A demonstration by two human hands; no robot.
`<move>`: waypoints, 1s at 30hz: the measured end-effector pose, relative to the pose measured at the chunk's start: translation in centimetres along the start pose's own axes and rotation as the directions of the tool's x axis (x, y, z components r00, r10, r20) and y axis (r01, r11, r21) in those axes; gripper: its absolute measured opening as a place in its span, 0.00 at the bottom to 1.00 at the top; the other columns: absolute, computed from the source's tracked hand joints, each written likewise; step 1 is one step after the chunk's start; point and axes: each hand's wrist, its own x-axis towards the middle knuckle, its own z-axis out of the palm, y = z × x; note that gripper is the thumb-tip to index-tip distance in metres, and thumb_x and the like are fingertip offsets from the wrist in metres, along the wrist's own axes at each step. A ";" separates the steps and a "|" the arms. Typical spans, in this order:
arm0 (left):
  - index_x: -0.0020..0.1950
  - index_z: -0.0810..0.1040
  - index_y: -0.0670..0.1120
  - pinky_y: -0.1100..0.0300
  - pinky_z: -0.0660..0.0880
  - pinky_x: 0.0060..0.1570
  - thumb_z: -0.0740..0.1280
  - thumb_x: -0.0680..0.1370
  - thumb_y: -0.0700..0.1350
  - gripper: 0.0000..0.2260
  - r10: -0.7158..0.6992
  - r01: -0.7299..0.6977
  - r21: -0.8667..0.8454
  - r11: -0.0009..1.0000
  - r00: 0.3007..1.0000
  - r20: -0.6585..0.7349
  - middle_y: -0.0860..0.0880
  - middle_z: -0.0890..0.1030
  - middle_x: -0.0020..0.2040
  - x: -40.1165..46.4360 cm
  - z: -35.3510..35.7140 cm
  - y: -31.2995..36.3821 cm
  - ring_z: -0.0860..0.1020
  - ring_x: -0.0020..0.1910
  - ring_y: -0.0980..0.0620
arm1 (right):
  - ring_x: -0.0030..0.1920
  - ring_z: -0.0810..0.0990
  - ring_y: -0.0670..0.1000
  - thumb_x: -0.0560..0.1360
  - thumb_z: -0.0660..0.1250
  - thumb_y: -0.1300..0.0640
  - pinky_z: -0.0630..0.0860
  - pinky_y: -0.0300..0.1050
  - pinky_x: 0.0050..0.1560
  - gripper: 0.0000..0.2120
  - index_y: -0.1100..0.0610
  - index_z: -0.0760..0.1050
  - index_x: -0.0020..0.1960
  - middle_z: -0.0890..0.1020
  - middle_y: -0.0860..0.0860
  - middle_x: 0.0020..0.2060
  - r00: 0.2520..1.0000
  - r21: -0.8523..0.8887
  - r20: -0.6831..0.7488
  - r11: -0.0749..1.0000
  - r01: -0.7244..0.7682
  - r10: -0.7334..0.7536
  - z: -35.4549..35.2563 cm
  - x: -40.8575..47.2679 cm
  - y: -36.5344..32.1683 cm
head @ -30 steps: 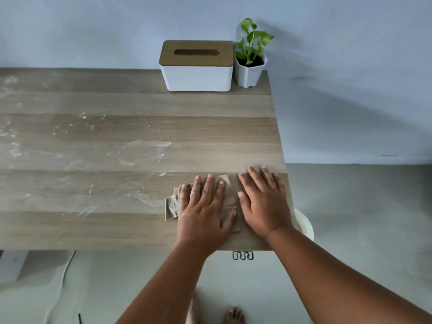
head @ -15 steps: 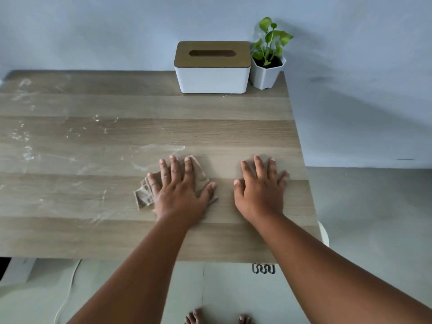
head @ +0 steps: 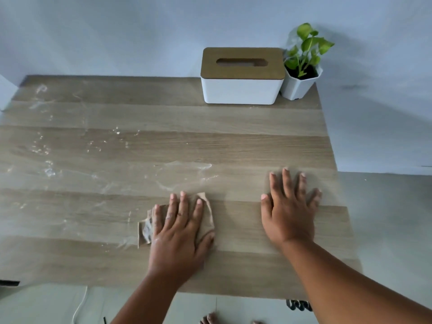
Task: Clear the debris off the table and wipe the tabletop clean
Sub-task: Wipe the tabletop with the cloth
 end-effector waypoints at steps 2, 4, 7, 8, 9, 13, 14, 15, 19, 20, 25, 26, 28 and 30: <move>0.84 0.59 0.50 0.33 0.47 0.79 0.51 0.81 0.67 0.35 -0.116 0.116 -0.013 0.993 0.993 0.022 0.40 0.55 0.84 3.0 -0.3 0.2 0.48 0.84 0.40 | 0.84 0.45 0.64 0.80 0.43 0.41 0.43 0.75 0.77 0.33 0.45 0.55 0.84 0.50 0.49 0.85 1.000 -0.016 -0.005 1.000 0.004 -0.004 0.0 0.0 0.1; 0.85 0.53 0.52 0.32 0.42 0.79 0.49 0.79 0.69 0.38 -0.233 0.234 -0.035 0.972 0.972 0.022 0.41 0.49 0.85 6.7 -0.6 1.0 0.43 0.84 0.42 | 0.84 0.46 0.64 0.79 0.43 0.42 0.43 0.75 0.77 0.33 0.46 0.55 0.84 0.51 0.50 0.85 1.000 -0.014 -0.016 1.000 0.008 -0.008 0.2 0.0 0.1; 0.85 0.47 0.54 0.29 0.34 0.76 0.49 0.76 0.75 0.43 -0.212 0.213 -0.021 0.977 0.977 0.033 0.43 0.42 0.85 10.8 -1.0 2.8 0.37 0.84 0.42 | 0.84 0.47 0.63 0.79 0.44 0.41 0.43 0.75 0.77 0.33 0.46 0.57 0.83 0.52 0.50 0.85 0.999 -0.009 -0.037 1.000 0.000 0.000 0.3 0.0 0.0; 0.85 0.49 0.54 0.28 0.35 0.75 0.50 0.76 0.74 0.42 -0.148 0.149 -0.010 0.989 0.988 0.040 0.43 0.43 0.85 11.4 -1.1 3.5 0.37 0.84 0.41 | 0.84 0.47 0.63 0.79 0.45 0.41 0.43 0.75 0.78 0.34 0.46 0.58 0.83 0.53 0.50 0.85 0.999 -0.007 -0.037 1.000 -0.004 0.004 0.2 0.0 -0.1; 0.85 0.52 0.54 0.27 0.37 0.75 0.50 0.77 0.73 0.40 -0.075 0.076 -0.008 0.997 0.996 0.047 0.43 0.44 0.86 11.5 -1.1 4.1 0.39 0.84 0.40 | 0.84 0.46 0.63 0.79 0.44 0.41 0.42 0.75 0.78 0.34 0.46 0.57 0.83 0.52 0.50 0.85 0.999 -0.009 -0.032 1.000 -0.007 0.006 0.2 0.0 -0.1; 0.84 0.58 0.50 0.30 0.51 0.77 0.55 0.81 0.65 0.34 0.220 -0.220 -0.043 0.975 0.975 0.006 0.43 0.51 0.85 8.7 -0.6 4.7 0.46 0.84 0.40 | 0.84 0.43 0.61 0.79 0.41 0.39 0.40 0.73 0.78 0.34 0.45 0.53 0.84 0.47 0.48 0.85 1.000 -0.012 -0.004 1.000 -0.015 0.015 -0.1 0.0 0.0; 0.84 0.58 0.50 0.31 0.53 0.77 0.56 0.82 0.63 0.33 0.267 -0.267 -0.039 0.963 0.964 -0.006 0.44 0.52 0.85 7.5 -0.4 4.1 0.48 0.84 0.41 | 0.84 0.42 0.61 0.79 0.41 0.39 0.40 0.73 0.78 0.34 0.45 0.53 0.84 0.47 0.48 0.85 1.000 -0.010 0.000 1.000 -0.015 0.015 -0.1 0.1 -0.1; 0.84 0.59 0.50 0.31 0.55 0.77 0.57 0.82 0.62 0.32 0.284 -0.285 -0.032 0.958 0.959 -0.020 0.45 0.54 0.85 6.3 -0.1 3.1 0.49 0.84 0.42 | 0.84 0.42 0.61 0.79 0.41 0.39 0.40 0.73 0.78 0.34 0.45 0.52 0.84 0.46 0.48 0.85 1.000 -0.010 0.006 1.000 -0.013 0.014 -0.2 0.1 -0.1; 0.83 0.60 0.58 0.31 0.49 0.79 0.53 0.82 0.64 0.29 0.091 -0.091 -0.006 0.996 0.996 0.020 0.46 0.54 0.85 4.7 -0.4 -1.3 0.47 0.84 0.38 | 0.84 0.42 0.61 0.80 0.41 0.36 0.40 0.74 0.78 0.34 0.44 0.53 0.84 0.47 0.48 0.85 1.000 0.006 0.007 1.000 -0.004 0.004 -0.2 0.1 -0.1; 0.83 0.60 0.58 0.32 0.47 0.79 0.51 0.82 0.65 0.29 0.031 -0.030 -0.013 0.999 0.999 0.037 0.46 0.53 0.85 5.4 -0.6 -1.7 0.47 0.84 0.37 | 0.84 0.42 0.61 0.80 0.41 0.36 0.40 0.74 0.78 0.34 0.44 0.54 0.84 0.48 0.48 0.85 1.000 0.012 -0.002 1.000 -0.004 0.004 -0.1 0.1 -0.1; 0.84 0.53 0.58 0.34 0.41 0.79 0.45 0.81 0.65 0.31 -0.161 0.163 -0.035 0.986 0.985 0.055 0.48 0.50 0.86 11.8 -1.6 -0.9 0.42 0.84 0.39 | 0.84 0.45 0.62 0.81 0.43 0.35 0.42 0.74 0.78 0.34 0.46 0.58 0.83 0.52 0.49 0.84 0.999 0.031 -0.046 0.999 0.005 -0.004 0.3 0.1 0.0; 0.84 0.52 0.59 0.34 0.40 0.79 0.44 0.80 0.65 0.32 -0.137 0.139 -0.020 0.990 0.988 0.069 0.49 0.48 0.86 13.1 -1.7 -0.4 0.41 0.84 0.39 | 0.84 0.46 0.62 0.81 0.44 0.35 0.43 0.75 0.78 0.34 0.46 0.59 0.83 0.53 0.50 0.84 0.999 0.031 -0.048 1.000 0.004 -0.002 0.3 0.1 0.0; 0.84 0.51 0.59 0.32 0.41 0.78 0.45 0.80 0.66 0.32 -0.004 0.002 0.012 1.000 0.996 0.093 0.50 0.48 0.86 14.6 -1.7 0.7 0.41 0.84 0.39 | 0.84 0.46 0.62 0.81 0.44 0.34 0.44 0.75 0.78 0.34 0.47 0.59 0.83 0.54 0.50 0.84 0.999 0.026 -0.045 1.000 0.002 -0.001 0.3 0.0 0.0; 0.84 0.54 0.59 0.30 0.42 0.77 0.45 0.82 0.65 0.30 0.133 -0.137 0.031 0.990 0.986 0.095 0.49 0.50 0.86 14.4 -1.6 1.7 0.43 0.84 0.39 | 0.84 0.46 0.61 0.81 0.44 0.34 0.44 0.75 0.77 0.34 0.46 0.59 0.83 0.54 0.50 0.84 0.999 0.023 -0.047 1.000 0.002 -0.001 0.3 0.1 0.0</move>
